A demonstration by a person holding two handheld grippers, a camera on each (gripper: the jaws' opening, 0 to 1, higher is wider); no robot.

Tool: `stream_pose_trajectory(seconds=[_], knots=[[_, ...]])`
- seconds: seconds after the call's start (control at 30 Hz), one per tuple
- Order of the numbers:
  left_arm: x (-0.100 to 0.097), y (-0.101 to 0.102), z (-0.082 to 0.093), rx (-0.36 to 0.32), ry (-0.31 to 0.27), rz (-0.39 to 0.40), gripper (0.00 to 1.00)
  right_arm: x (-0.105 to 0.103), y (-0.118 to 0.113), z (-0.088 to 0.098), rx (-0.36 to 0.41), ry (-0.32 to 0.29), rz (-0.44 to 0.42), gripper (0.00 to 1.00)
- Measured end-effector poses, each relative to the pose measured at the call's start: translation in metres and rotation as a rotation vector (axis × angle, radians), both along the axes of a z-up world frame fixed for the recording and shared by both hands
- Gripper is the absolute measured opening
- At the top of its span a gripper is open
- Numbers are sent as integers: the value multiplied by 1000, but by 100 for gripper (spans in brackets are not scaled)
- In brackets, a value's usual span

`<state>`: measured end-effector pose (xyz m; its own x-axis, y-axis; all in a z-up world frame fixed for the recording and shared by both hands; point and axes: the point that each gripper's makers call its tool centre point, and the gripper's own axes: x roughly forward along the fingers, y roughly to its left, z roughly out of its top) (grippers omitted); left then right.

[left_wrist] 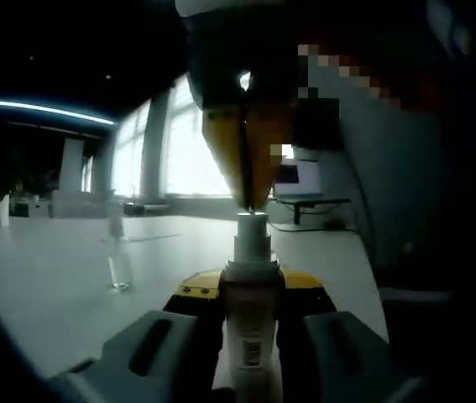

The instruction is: Clamp pump bottle remove cover press pump head put on cover

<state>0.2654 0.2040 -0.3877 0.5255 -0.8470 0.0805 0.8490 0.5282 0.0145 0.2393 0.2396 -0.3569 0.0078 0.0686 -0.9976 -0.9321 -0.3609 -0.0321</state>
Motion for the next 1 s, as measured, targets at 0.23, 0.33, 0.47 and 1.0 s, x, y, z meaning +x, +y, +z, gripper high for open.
stream_pose_trajectory(seconds=[0.23,0.33,0.47,1.0], knots=[[0,0,0,0,1,1,14,0,0,-3,-10,6,8,0],[0,0,0,-1,2,1,14,0,-1,-4,-12,12,-1,0],[0,0,0,-1,3,2,14,1,-2,-5,1,27,-19,0],[1,0,0,-2,7,4,14,1,-2,2,38,-24,-3,0]])
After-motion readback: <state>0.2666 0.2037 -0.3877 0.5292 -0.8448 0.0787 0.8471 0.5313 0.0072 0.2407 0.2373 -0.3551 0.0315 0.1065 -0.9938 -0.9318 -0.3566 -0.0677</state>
